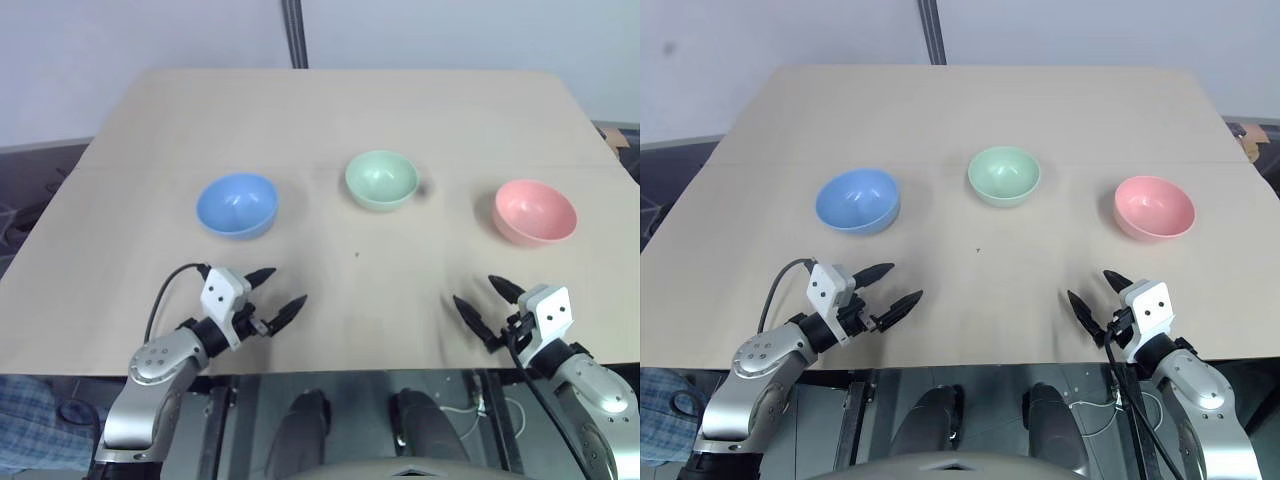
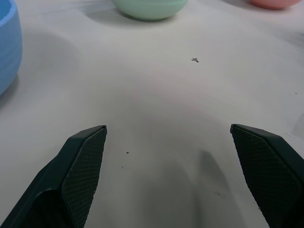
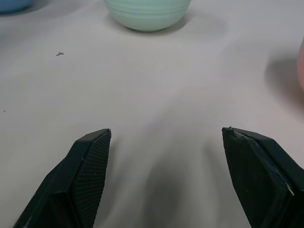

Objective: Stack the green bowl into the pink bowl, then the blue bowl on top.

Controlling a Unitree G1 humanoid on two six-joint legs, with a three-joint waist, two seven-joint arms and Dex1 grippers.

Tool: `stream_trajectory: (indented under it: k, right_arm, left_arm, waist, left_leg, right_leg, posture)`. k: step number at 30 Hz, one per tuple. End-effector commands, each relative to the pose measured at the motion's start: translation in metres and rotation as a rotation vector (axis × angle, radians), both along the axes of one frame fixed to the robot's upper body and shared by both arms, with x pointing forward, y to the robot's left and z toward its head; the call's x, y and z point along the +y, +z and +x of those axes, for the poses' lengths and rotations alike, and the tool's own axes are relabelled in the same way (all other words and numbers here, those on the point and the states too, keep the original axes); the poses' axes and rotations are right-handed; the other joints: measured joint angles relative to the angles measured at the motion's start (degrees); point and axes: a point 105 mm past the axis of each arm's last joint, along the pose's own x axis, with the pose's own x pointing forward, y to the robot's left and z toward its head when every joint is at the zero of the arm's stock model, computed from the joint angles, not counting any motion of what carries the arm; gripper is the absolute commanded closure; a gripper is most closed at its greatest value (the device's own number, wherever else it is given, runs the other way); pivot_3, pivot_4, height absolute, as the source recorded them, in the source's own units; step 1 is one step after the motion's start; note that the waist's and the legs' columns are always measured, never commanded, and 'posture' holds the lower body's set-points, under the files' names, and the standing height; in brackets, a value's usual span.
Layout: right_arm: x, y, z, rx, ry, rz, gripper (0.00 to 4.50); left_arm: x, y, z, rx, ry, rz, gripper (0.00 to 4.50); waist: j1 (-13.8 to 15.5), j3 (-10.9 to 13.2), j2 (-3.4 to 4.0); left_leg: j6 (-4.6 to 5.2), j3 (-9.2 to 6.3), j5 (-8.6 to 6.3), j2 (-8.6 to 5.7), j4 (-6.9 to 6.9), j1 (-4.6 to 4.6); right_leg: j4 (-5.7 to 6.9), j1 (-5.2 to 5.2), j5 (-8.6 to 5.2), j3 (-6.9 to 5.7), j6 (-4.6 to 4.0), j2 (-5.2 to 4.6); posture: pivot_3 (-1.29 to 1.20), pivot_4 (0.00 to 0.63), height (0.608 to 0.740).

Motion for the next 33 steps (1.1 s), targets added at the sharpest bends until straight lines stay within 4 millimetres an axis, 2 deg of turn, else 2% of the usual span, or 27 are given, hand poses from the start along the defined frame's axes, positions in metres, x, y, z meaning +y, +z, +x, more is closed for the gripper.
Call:
stream_trajectory:
  k: [1, 9, 24, 29, 33]
  right_arm:
    - [-0.003, 0.013, -0.001, -0.062, 0.004, -0.020, 0.55]
    - [-0.012, 0.008, -0.002, -0.058, -0.005, -0.062, 0.55]
    - [-0.018, 0.005, -0.001, -0.059, -0.037, -0.073, 0.55]
    - [-0.025, 0.031, 0.017, -0.157, -0.069, -0.102, 0.55]
    - [-0.034, 0.050, 0.031, -0.236, -0.068, -0.224, 0.55]
  left_arm:
    - [-0.006, 0.015, -0.002, -0.065, -0.028, -0.013, 0.09]
    - [-0.008, 0.015, -0.001, -0.070, -0.030, -0.026, 0.09]
    - [-0.009, 0.019, -0.002, -0.084, -0.065, -0.043, 0.09]
    - [-0.020, 0.039, -0.005, -0.114, -0.162, -0.136, 0.09]
    - [-0.030, 0.058, -0.008, -0.150, -0.225, -0.193, 0.09]
  waist:
    - [0.0, 0.0, 0.00]
    - [0.0, 0.0, -0.01]
    - [0.0, 0.0, -0.01]
    - [-0.1, 0.0, -0.01]
    - [0.1, 0.0, -0.01]
  left_leg:
    - [0.00, 0.00, 0.00, 0.00, 0.00, 0.00]
    - [0.00, 0.00, 0.00, 0.00, 0.00, 0.01]
    - [0.00, 0.00, 0.00, -0.01, 0.01, 0.02]
    - [0.00, 0.02, 0.00, -0.01, 0.06, 0.04]
    - [0.00, 0.00, 0.00, -0.01, 0.11, 0.06]
  right_leg:
    - [0.00, 0.00, 0.00, 0.00, 0.00, 0.00]
    - [0.00, 0.01, 0.01, 0.00, 0.00, 0.00]
    - [0.01, 0.02, 0.01, 0.00, -0.01, 0.00]
    - [0.05, 0.03, 0.02, 0.02, 0.00, 0.00]
    - [0.09, 0.07, 0.02, 0.00, 0.00, 0.01]
  posture:
    - [0.00, 0.150, 0.740]
    - [0.00, 0.150, 0.740]
    - [0.00, 0.150, 0.740]
    - [0.00, 0.150, 0.740]
    - [0.00, 0.150, 0.740]
